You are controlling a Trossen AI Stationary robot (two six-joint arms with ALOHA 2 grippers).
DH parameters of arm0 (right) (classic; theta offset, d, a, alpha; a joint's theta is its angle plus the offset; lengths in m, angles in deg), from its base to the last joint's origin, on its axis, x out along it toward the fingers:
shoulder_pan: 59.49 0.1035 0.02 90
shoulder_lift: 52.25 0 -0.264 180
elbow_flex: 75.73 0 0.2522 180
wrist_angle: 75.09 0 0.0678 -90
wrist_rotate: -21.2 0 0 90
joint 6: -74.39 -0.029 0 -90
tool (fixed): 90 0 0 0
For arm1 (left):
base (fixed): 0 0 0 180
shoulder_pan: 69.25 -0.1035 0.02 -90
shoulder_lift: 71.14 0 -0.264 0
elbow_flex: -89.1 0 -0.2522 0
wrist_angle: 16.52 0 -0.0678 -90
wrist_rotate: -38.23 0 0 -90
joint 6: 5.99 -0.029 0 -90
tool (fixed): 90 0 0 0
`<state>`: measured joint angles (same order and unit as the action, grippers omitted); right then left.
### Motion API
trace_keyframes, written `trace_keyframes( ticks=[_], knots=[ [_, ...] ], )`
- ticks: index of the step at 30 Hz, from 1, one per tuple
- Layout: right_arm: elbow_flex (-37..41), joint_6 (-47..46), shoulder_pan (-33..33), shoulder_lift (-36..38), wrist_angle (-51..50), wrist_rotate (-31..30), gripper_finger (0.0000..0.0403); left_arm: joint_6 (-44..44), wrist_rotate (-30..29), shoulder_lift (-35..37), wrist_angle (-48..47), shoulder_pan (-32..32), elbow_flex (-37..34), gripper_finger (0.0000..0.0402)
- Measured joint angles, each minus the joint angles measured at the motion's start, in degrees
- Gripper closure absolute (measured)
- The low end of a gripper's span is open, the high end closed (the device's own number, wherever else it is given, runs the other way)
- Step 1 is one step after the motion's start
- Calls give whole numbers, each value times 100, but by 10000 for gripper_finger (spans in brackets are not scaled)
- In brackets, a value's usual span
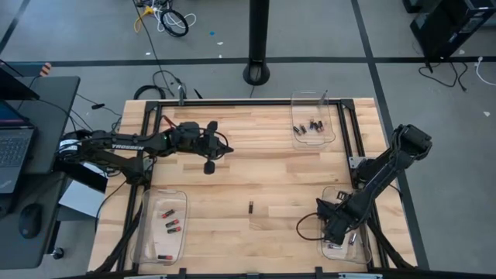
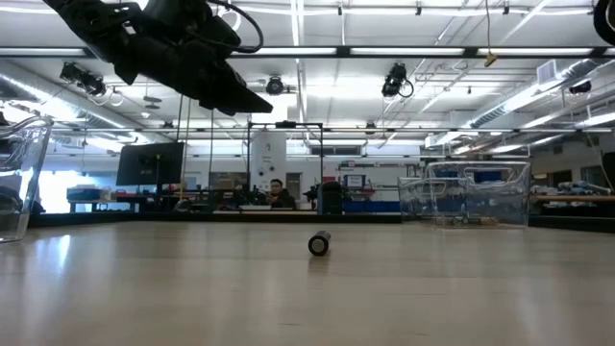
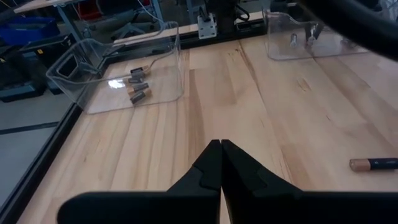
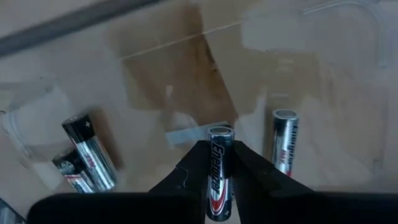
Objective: Sort batteries
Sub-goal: Put the white battery into the bottom right transparent bin
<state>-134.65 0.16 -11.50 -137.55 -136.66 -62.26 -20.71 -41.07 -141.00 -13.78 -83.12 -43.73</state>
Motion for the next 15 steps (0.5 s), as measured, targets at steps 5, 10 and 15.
trace_keyframes(
  ticks=[5,10,15],
  knots=[
    [104,-127,114,18,84,-70,332,0,0,0,-148,-2,0,391],
    [24,-238,114,-10,-66,-76,298,11,2,0,-184,-2,0,391],
    [-351,-363,114,-1,-600,-94,267,12,-4,0,-179,-1,0,391]
  ],
)
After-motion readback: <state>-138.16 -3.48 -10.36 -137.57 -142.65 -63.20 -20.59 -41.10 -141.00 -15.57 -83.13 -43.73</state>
